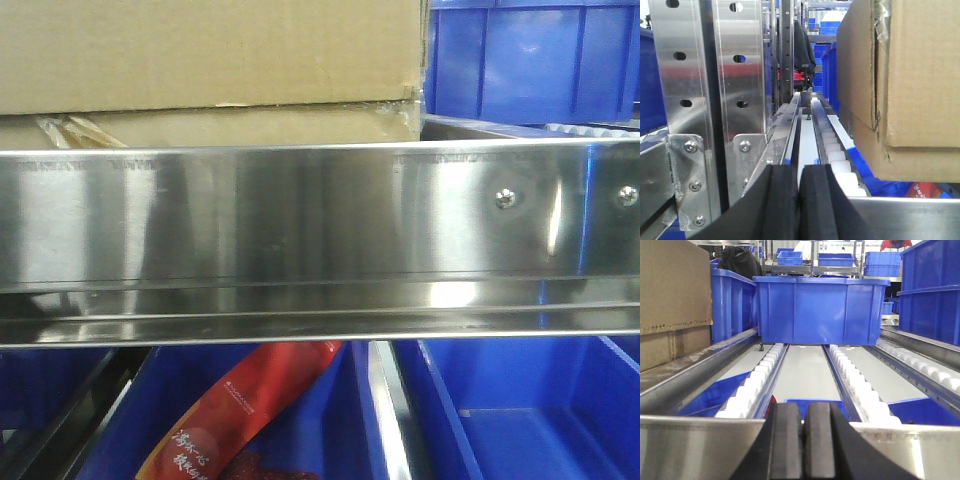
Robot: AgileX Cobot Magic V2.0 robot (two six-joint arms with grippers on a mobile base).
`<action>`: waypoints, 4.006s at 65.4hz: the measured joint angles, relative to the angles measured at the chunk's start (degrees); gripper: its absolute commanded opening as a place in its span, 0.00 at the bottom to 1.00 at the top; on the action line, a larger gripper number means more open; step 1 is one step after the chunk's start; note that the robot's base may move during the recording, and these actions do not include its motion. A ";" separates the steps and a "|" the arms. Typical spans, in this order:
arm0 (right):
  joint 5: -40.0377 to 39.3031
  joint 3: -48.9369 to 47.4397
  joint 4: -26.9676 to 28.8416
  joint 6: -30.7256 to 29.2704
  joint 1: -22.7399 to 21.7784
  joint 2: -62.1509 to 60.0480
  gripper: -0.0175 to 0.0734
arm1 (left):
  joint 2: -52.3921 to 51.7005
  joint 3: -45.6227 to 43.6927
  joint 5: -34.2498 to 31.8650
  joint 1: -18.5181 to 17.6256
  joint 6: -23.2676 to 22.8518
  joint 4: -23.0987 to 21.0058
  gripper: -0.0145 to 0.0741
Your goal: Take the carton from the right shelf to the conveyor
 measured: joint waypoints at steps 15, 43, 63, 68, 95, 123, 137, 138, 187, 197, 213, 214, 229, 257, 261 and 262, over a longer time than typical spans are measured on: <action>0.00 0.00 0.00 0.00 0.00 0.00 0.13 | 0.00 0.00 0.00 0.00 0.00 0.00 0.18; -0.35 0.00 0.00 0.00 0.00 0.00 0.13 | 0.00 0.00 -3.23 0.00 0.00 0.00 0.18; -5.64 0.00 0.00 0.00 0.00 0.00 0.13 | 0.00 0.00 -6.27 0.00 0.00 -2.34 0.18; -7.03 0.00 0.12 0.00 0.00 0.00 0.13 | 0.00 0.00 -6.73 0.00 0.00 -5.48 0.18; 3.87 -18.56 0.26 0.00 0.00 3.62 0.83 | 3.48 -23.18 12.41 -0.24 0.00 1.02 0.53; 4.26 -36.42 0.37 0.00 0.75 25.08 0.82 | 26.90 -48.90 24.39 -4.84 0.00 -0.32 0.81; 7.44 -49.13 0.37 0.00 8.67 38.37 0.82 | 38.73 -60.09 29.58 -12.66 4.00 -0.97 0.81; 7.77 -50.71 0.37 0.00 9.44 39.25 0.82 | 39.59 -60.92 29.92 -13.19 4.15 -0.97 0.81; 52.03 -109.16 0.79 10.50 24.64 87.01 0.82 | 81.01 -106.24 59.71 -20.58 -9.53 11.19 0.81; 60.00 -119.52 0.65 13.57 24.64 93.56 0.82 | 85.89 -113.17 66.10 -18.81 -10.68 10.95 0.81; 67.41 -127.89 -5.84 17.33 24.64 102.96 0.82 | 90.57 -115.94 69.11 -11.12 -10.21 5.24 0.81; 67.54 -128.01 -6.34 17.45 24.64 103.31 0.82 | 90.79 -115.94 69.11 -10.98 -10.06 5.14 0.81; 68.11 -128.36 -6.72 18.83 24.64 106.63 0.82 | 95.21 -115.94 69.25 -10.27 -8.57 4.66 0.81; 68.11 -128.59 -6.80 18.97 24.64 109.56 0.82 | 100.28 -115.94 69.88 -10.27 -8.17 4.44 0.81; 68.11 -128.59 -6.80 18.97 24.64 109.66 0.82 | 100.67 -115.94 69.88 -10.27 -8.17 4.44 0.81; 68.11 -128.59 -6.80 18.97 24.64 109.66 0.82 | 100.68 -115.94 69.88 -10.27 -8.17 4.44 0.81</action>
